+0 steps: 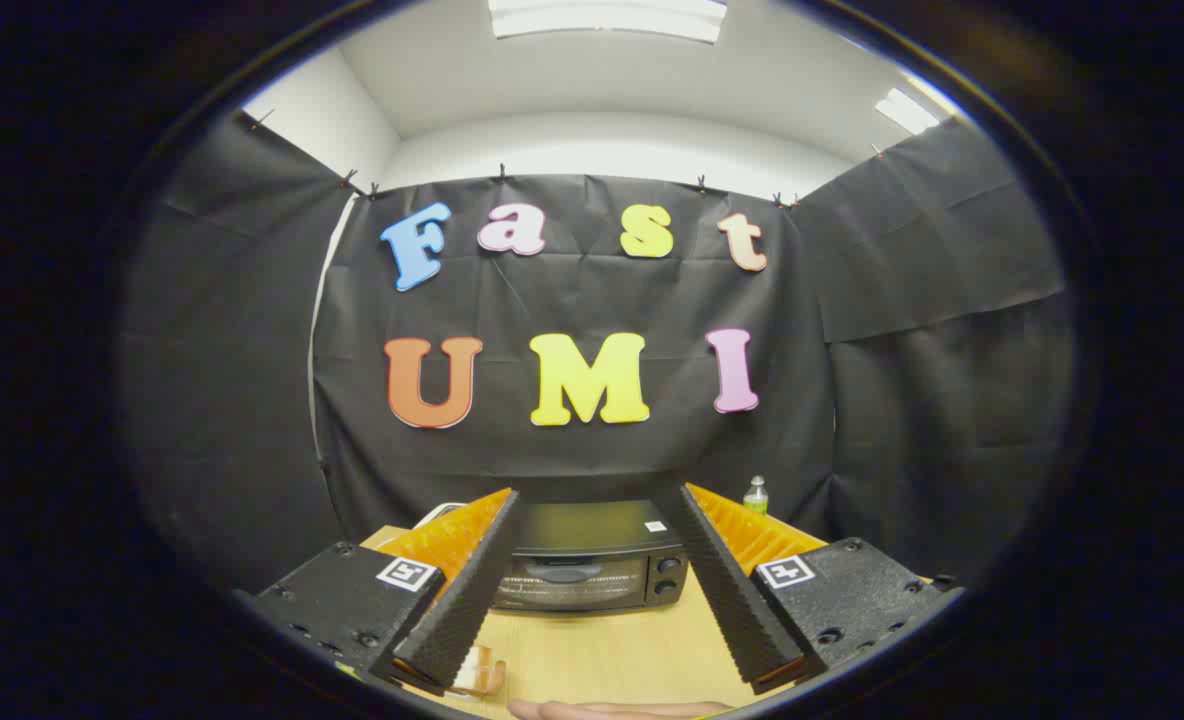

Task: Open the toaster oven, put the food inside, and close the toaster oven door.

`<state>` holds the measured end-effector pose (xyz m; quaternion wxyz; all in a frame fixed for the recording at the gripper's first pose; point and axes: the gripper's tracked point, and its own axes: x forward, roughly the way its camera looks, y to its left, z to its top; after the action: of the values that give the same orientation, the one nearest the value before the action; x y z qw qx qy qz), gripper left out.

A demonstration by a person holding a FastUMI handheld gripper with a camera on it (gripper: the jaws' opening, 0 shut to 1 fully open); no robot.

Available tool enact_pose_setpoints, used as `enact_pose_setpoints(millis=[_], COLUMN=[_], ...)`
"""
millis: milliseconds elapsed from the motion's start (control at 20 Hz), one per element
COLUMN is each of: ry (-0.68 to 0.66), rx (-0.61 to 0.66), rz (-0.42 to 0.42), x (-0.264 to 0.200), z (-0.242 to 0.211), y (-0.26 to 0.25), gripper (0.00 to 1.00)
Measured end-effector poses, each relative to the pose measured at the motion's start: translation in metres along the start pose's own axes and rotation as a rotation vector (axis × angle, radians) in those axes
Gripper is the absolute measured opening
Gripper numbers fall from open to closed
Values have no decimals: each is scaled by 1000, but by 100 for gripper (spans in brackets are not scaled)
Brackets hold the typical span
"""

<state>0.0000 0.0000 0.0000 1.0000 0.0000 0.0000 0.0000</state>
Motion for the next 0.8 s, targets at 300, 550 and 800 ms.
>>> enact_pose_setpoints(millis=[300,550,800], ry=[-2,11,0], rx=[-20,-61,-79], rz=[-10,-3,-5], x=[6,9,25], z=[1,-3,5], y=[-1,1,6], gripper=[100,100,100])
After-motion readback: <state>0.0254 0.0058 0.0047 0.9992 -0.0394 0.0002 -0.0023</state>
